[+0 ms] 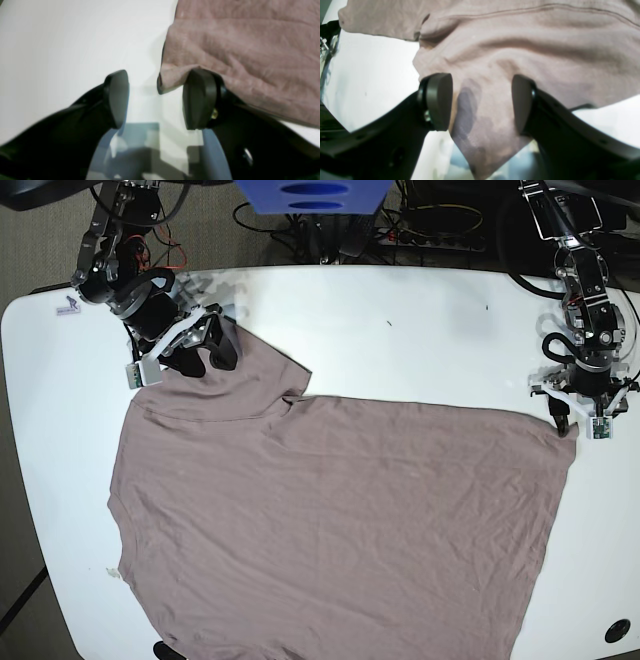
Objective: Fold the T-shirt properly
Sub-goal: 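Lower the left gripper and pinch the shirt's hem corner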
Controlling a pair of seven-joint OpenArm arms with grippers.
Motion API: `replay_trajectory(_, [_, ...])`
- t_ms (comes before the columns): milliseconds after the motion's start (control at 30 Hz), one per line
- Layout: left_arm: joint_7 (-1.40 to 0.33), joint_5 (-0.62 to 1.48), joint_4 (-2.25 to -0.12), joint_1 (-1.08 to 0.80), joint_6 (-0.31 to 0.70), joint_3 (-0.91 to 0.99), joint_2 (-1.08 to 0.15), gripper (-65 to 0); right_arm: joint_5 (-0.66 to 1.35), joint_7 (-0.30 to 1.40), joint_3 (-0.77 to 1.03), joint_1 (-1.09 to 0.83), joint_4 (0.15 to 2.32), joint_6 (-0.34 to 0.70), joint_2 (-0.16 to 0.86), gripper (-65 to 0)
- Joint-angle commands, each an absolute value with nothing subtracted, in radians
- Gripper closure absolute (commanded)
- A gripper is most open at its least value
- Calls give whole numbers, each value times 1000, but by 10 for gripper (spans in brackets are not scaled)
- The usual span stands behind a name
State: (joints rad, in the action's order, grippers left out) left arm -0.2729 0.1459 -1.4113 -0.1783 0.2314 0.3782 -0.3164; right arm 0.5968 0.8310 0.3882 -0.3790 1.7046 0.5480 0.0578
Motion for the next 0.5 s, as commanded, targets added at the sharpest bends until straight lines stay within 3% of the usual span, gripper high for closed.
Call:
replay_trajectory(0, [-316,135,-1382,-165,239,383,-330,-367,528,881,391,-387,1709,534,63,-371])
replay_trajectory(467, [-318,131,-1370,-132,264,382,-324,-368,520,869,389,-378,1711,541,59,-371])
